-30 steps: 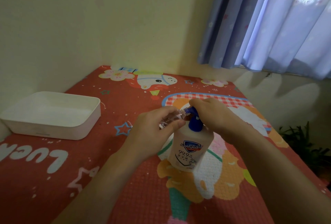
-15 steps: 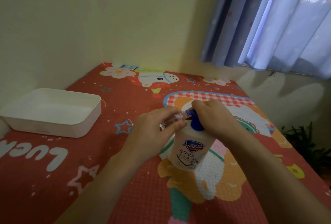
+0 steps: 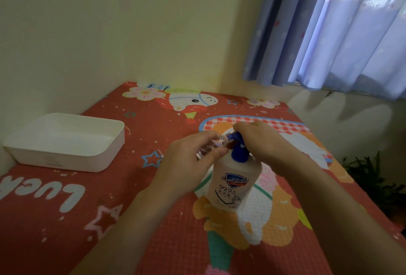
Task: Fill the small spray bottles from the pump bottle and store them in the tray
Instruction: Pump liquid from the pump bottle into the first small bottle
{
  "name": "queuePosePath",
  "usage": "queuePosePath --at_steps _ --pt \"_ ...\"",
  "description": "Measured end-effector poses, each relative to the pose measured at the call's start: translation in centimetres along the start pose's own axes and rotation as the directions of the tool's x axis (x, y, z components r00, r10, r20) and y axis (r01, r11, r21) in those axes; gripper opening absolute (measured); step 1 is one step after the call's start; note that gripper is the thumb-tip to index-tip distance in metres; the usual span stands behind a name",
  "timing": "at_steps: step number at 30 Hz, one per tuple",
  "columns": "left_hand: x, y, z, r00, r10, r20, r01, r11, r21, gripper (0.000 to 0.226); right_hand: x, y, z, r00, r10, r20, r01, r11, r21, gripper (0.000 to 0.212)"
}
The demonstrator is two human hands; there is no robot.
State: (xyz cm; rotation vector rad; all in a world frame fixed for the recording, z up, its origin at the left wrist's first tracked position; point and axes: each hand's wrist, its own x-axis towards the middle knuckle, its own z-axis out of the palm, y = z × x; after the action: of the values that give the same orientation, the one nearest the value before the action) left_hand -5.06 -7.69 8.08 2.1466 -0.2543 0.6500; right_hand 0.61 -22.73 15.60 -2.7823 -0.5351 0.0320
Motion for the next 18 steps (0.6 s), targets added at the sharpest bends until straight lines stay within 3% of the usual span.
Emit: queuePosePath --at_steps 3,7,18 --pt "0.1 0.1 -0.1 1.0 -0.003 0.003 0.003 1.0 0.005 0.033 0.1 0.1 -0.4 0.997 -0.063 0.05 0.068 0.993 -0.098 0.032" --pt "0.0 0.0 0.2 1.0 0.003 -0.01 -0.003 1.0 -0.007 0.03 0.2 0.4 0.3 0.997 -0.05 -0.055 0.045 0.995 -0.092 0.009" --pt "-0.4 -0.4 0.7 1.0 0.004 -0.003 -0.004 1.0 -0.022 0.017 0.4 1.1 2.1 0.994 -0.031 -0.106 0.033 0.999 0.014 0.022"
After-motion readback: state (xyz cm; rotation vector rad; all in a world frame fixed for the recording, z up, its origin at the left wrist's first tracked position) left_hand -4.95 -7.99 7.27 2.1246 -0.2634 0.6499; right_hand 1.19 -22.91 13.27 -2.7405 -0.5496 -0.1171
